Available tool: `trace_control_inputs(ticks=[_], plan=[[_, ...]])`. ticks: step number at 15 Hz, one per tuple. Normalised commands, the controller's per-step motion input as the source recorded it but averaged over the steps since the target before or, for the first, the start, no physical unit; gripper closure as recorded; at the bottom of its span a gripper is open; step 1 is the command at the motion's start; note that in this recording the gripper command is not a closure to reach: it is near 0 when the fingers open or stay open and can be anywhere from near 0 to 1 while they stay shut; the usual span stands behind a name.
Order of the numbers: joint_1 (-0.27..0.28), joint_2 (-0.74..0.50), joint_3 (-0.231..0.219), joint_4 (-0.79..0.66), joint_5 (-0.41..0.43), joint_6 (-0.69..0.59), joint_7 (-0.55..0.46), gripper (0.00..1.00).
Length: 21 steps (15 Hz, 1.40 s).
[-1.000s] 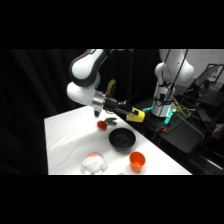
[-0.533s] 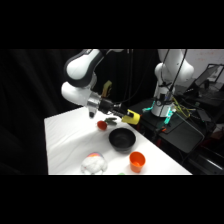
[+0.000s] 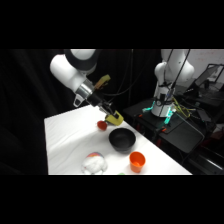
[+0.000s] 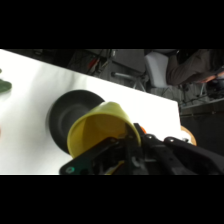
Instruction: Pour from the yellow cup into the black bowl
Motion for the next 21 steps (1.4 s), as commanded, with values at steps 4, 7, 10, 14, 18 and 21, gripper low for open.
trace_control_inputs(ticks=[4, 7, 10, 14, 18, 21], plan=[[0.027, -0.14, -0.048, -0.04, 0.0, 0.61, 0.17, 0.14], [0.03, -0.03, -0.041, -0.03, 0.012, 0.7, 0.22, 0.13], [0.07, 0.01, -0.033, -0.07, -0.042, 0.77, 0.29, 0.13], [0.129, 0.13, -0.08, -0.04, -0.192, 0.8, 0.42, 0.13], [0.21, 0.18, -0.222, -0.04, -0.429, 0.54, 0.57, 0.09], [0.196, 0.05, -0.226, -0.16, -0.376, 0.22, 0.44, 0.09]])
